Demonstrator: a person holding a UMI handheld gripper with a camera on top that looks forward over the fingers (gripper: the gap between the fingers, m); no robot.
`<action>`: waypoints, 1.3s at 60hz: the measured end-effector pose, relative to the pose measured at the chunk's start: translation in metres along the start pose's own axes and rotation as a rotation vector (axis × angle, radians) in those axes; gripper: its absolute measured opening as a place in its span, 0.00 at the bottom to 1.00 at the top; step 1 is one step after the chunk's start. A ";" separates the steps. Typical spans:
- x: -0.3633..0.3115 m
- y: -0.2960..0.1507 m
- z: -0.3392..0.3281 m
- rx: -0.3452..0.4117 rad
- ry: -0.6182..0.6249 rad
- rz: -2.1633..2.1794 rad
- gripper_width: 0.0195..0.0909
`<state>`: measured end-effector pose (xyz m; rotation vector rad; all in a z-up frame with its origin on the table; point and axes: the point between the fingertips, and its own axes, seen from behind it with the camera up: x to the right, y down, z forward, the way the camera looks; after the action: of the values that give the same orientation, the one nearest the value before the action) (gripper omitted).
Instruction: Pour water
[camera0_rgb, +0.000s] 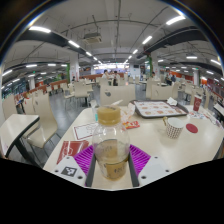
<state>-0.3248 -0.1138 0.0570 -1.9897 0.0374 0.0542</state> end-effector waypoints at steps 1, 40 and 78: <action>0.000 -0.001 0.000 0.003 0.003 -0.001 0.45; 0.018 -0.148 0.015 0.123 -0.243 0.479 0.24; 0.157 -0.135 0.097 0.024 -0.518 2.003 0.24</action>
<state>-0.1632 0.0294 0.1316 -1.0914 1.5861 1.7374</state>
